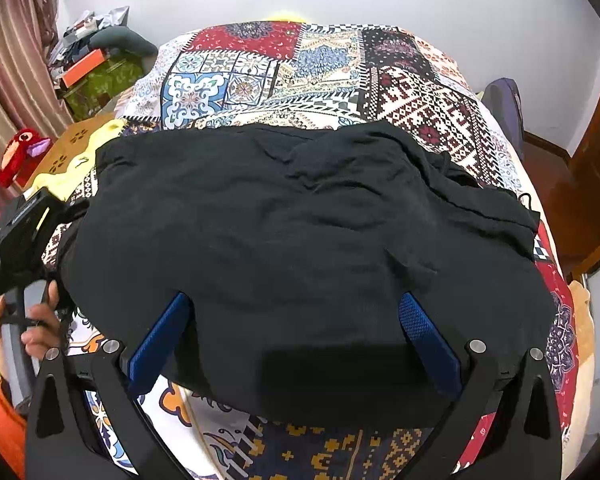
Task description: Fold large clothes
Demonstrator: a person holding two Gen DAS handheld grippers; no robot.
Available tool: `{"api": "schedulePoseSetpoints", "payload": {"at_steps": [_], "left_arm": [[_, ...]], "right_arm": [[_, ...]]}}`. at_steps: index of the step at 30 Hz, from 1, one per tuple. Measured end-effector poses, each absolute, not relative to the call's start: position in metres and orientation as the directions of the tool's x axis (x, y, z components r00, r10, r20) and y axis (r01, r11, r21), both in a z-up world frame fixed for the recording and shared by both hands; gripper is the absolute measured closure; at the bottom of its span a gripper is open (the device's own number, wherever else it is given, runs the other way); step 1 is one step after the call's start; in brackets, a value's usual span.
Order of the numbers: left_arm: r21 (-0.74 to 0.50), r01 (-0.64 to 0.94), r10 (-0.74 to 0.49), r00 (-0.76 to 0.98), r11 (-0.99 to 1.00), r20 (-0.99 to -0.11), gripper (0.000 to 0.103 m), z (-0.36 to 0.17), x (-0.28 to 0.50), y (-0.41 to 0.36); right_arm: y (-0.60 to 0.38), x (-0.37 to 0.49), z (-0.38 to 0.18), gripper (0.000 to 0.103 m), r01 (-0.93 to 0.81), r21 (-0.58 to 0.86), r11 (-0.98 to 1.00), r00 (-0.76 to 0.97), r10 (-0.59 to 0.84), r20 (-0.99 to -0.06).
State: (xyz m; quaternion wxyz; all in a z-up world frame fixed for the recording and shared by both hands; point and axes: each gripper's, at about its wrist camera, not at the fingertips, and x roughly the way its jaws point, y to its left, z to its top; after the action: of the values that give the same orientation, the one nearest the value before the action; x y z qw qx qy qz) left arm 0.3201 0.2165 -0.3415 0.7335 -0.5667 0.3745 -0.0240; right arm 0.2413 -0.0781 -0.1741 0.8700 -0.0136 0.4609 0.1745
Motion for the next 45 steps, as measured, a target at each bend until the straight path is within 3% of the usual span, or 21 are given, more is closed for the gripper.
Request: {"api": "schedulePoseSetpoints", "payload": {"at_steps": [1,3,5,9,16,22,32,36,41,45], "left_arm": [[-0.842,-0.39,-0.449,0.718,0.374,-0.532,0.029,-0.338,0.321,0.216],[-0.823,-0.387,-0.425,0.718,0.415,-0.552,0.048,-0.329,0.322,0.218],[-0.819,-0.373,-0.422,0.718,0.437,-0.553,0.06,-0.323,0.323,0.222],[-0.777,-0.338,-0.397,0.71,0.531,-0.581,0.07,-0.295,0.323,0.22],[-0.668,-0.264,-0.229,0.8,0.696,-0.554,0.073,-0.208,0.284,0.22],[-0.492,-0.293,-0.037,0.83,0.82,-0.556,0.073,-0.155,0.246,0.225],[-0.175,-0.322,0.163,0.791,0.93,-0.59,0.074,-0.151,0.247,0.184],[-0.046,-0.309,0.233,0.799,0.95,-0.555,0.074,-0.149,0.252,0.158],[-0.002,-0.296,0.245,0.794,0.955,-0.556,0.074,-0.146,0.259,0.15],[0.018,-0.303,0.261,0.788,0.953,-0.557,0.074,-0.143,0.258,0.143]], "right_arm": [[-0.078,0.242,-0.173,0.0,-0.312,0.135,0.941,0.507,0.285,-0.814],[-0.078,0.242,-0.17,0.001,-0.303,0.133,0.944,0.491,0.274,-0.827],[-0.08,0.241,-0.165,0.001,-0.297,0.137,0.945,0.485,0.273,-0.831],[-0.081,0.234,-0.146,0.001,-0.287,0.125,0.95,0.523,0.265,-0.81],[-0.061,0.227,-0.111,0.001,-0.298,0.168,0.94,0.565,0.315,-0.763],[-0.003,0.22,-0.111,0.001,-0.387,0.16,0.908,0.551,0.367,-0.749],[0.064,0.225,-0.171,0.0,-0.502,0.103,0.859,0.428,0.351,-0.833],[0.056,0.229,-0.168,0.001,-0.531,0.123,0.838,0.407,0.38,-0.831],[0.013,0.217,-0.14,0.005,-0.501,0.159,0.851,0.455,0.415,-0.788],[-0.044,0.208,-0.134,0.003,-0.406,0.11,0.907,0.541,0.336,-0.771]]}}
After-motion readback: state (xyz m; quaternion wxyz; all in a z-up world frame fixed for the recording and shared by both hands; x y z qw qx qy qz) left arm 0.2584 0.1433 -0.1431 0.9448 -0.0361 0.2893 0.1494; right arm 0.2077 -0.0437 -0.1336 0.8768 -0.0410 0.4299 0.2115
